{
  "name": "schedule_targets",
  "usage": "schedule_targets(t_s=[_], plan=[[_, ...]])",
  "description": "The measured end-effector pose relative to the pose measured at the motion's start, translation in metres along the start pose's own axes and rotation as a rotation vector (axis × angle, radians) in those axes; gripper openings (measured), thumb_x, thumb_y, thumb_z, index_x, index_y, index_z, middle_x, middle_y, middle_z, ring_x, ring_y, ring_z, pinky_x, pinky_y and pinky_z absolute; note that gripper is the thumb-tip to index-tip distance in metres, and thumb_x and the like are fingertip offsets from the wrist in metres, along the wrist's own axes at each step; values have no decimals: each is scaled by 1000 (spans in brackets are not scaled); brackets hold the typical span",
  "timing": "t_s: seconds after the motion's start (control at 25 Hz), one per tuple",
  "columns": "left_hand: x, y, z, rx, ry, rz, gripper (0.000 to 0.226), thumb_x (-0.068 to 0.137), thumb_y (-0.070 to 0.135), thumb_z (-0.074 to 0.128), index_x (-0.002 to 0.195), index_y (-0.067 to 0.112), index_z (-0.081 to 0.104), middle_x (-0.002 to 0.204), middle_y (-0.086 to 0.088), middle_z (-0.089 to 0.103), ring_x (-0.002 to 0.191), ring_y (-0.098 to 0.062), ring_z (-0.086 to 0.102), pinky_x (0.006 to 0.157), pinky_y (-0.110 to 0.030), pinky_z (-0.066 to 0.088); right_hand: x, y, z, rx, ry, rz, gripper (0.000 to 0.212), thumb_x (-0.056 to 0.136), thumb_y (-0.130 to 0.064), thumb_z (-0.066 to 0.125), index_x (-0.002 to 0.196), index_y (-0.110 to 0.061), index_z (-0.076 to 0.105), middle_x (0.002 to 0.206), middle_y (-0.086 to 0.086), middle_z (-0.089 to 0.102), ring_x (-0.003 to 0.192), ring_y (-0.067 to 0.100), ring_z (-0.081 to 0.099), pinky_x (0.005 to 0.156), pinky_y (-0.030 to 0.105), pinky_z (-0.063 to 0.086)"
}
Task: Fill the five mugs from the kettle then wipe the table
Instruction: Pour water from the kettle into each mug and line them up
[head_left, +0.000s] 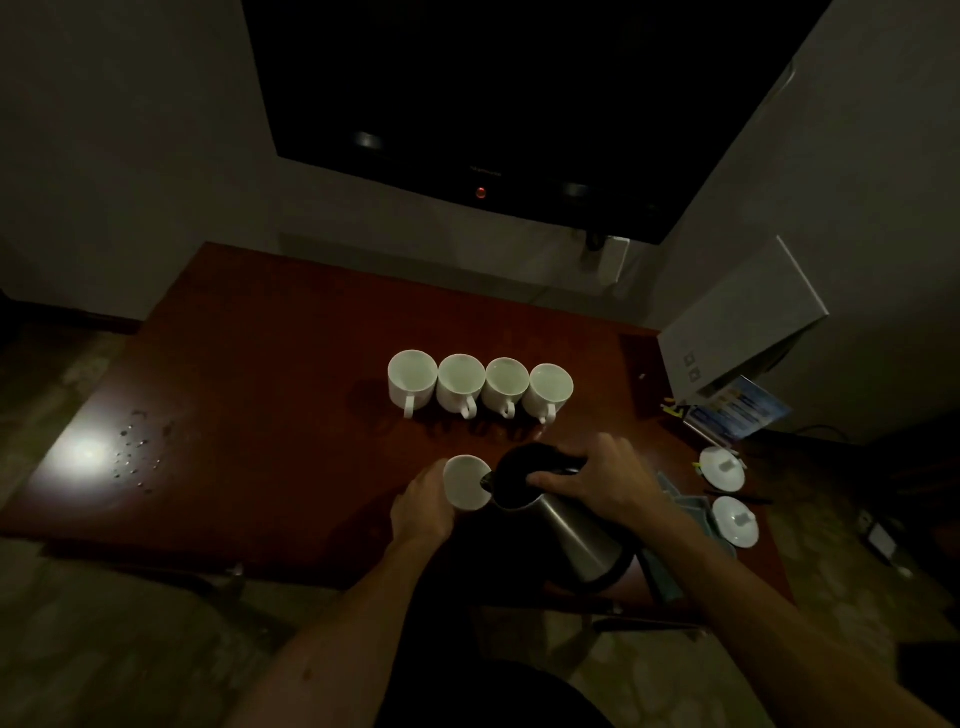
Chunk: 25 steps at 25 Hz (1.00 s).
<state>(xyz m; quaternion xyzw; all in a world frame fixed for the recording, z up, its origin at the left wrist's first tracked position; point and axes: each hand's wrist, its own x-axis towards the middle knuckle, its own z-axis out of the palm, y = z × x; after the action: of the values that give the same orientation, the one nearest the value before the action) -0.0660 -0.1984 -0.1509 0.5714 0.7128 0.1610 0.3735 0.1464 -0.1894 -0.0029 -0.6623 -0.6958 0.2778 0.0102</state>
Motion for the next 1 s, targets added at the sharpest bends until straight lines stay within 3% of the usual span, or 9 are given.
schedule_targets(t_s=[0.08,0.2,0.28,0.44,0.56,0.72,1.0], plan=[[1,-2,0,-13,6,3,39,97,18,56,134,29,50,133,6,58,122,-18,56,95,-36,47,2,-3,-5,-40,-3,-2,41,87,-55,73,116,-25,73,74,-12,64,64,3,65,53,14,48],[1,-4,0,-48,-3,-2,38,96,22,57,133,30,51,132,7,59,121,-19,57,94,-36,46,2,-6,-10,-84,8,-10,44,86,-59,71,119,-29,73,83,-6,72,71,8,69,65,26,60],[1,-6,1,-92,-3,-1,41,93,24,62,131,32,52,131,8,60,120,-18,57,96,-38,48,3,-4,-11,-104,8,-12,47,85,-63,70,121,-33,73,85,-7,73,71,7,69,67,27,61],[1,-9,2,-171,-13,-1,49,85,26,73,130,34,54,128,10,61,120,-18,57,96,-38,47,3,-6,-15,-108,-9,-4,45,85,-62,71,118,-32,73,80,-10,70,69,6,68,63,26,59],[0,-12,3,-228,-20,-3,60,76,29,82,129,36,54,127,11,62,118,-16,58,93,-35,46,2,-11,-16,-119,-3,-5,42,86,-61,72,113,-30,74,75,-13,65,64,3,63,54,18,46],[2,-14,5,-262,-23,-8,63,74,29,84,129,35,54,127,11,62,118,-16,57,89,-31,42,4,-12,-18,-125,-20,-8,46,85,-61,71,115,-26,74,79,-10,68,66,4,66,55,17,49],[6,-15,6,-203,-38,-9,63,72,35,85,126,40,53,126,12,62,117,-15,57,92,-35,46,5,-16,-15,-115,-29,-27,45,85,-59,72,114,-24,74,81,-11,67,68,2,66,56,16,46]])
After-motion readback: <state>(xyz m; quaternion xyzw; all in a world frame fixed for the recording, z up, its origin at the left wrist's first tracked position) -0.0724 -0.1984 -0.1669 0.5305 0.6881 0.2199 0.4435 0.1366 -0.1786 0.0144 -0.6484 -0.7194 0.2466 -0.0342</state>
